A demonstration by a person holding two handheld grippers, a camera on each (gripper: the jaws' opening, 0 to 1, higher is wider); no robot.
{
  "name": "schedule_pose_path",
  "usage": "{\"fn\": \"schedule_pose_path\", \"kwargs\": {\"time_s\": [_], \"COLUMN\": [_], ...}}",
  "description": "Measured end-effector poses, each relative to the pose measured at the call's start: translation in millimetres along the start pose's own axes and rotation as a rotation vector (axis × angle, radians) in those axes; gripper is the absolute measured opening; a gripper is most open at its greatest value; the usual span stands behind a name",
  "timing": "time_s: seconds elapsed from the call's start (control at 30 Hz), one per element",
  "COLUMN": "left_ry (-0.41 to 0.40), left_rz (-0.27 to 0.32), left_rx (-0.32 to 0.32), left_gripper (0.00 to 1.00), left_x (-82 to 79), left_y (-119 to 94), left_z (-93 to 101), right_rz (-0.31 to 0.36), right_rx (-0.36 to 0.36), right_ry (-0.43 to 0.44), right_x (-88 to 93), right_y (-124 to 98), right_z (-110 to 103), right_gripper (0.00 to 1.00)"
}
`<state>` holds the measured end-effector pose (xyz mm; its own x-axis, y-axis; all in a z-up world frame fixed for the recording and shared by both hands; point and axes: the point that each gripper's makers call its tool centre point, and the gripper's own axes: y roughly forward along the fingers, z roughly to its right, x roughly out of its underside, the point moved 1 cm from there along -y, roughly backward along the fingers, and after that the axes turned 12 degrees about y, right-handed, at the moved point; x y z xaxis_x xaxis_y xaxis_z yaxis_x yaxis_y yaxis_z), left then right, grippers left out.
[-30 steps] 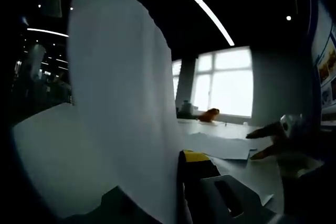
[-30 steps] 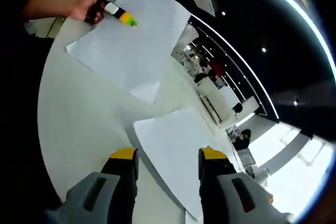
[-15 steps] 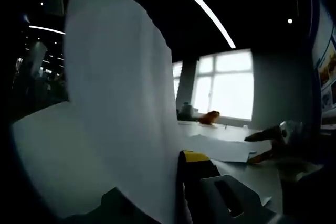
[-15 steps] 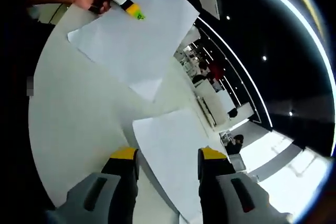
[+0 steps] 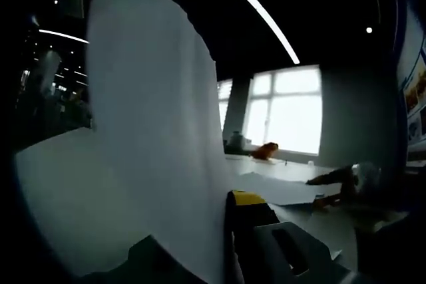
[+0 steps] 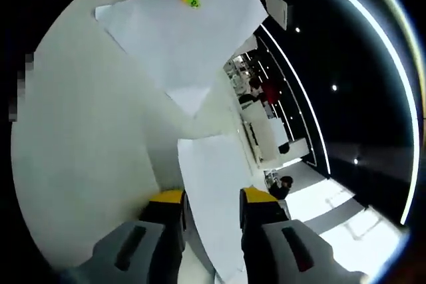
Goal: Organize the stack of printing papers by aligning and flattening the scattered papers on the table
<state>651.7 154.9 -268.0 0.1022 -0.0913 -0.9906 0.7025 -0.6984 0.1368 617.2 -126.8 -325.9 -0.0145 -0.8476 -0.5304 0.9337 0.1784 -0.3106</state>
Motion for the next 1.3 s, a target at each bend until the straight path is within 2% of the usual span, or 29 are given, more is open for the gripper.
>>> {"fn": "schedule_pose_path", "kwargs": {"time_s": [0.5, 0.7, 0.9, 1.03, 1.2, 1.3], "left_ry": [0.003, 0.004, 0.004, 0.004, 0.003, 0.003], "left_rz": [-0.002, -0.003, -0.003, -0.003, -0.003, -0.003], "left_rx": [0.003, 0.004, 0.005, 0.005, 0.005, 0.005], "left_gripper": [0.06, 0.06, 0.06, 0.06, 0.06, 0.06], "left_x": [0.5, 0.4, 0.4, 0.5, 0.5, 0.5], "left_y": [1, 1, 1, 1, 1, 1], "left_z": [-1.5, -0.2, 0.8, 1.1, 0.8, 0.8], "right_rz": [-0.015, -0.025, -0.025, -0.028, -0.023, -0.012], "right_rx": [-0.005, -0.027, -0.041, -0.058, -0.050, -0.032], "right_ry": [-0.014, -0.027, -0.017, -0.044, -0.062, -0.055], "right_x": [0.7, 2.3, 3.6, 3.3, 3.2, 1.5], "right_y": [19, 20, 20, 21, 19, 16], "right_z": [-3, -10, -11, -12, -12, -5], "right_gripper": [0.11, 0.00, 0.00, 0.00, 0.00, 0.00]}}
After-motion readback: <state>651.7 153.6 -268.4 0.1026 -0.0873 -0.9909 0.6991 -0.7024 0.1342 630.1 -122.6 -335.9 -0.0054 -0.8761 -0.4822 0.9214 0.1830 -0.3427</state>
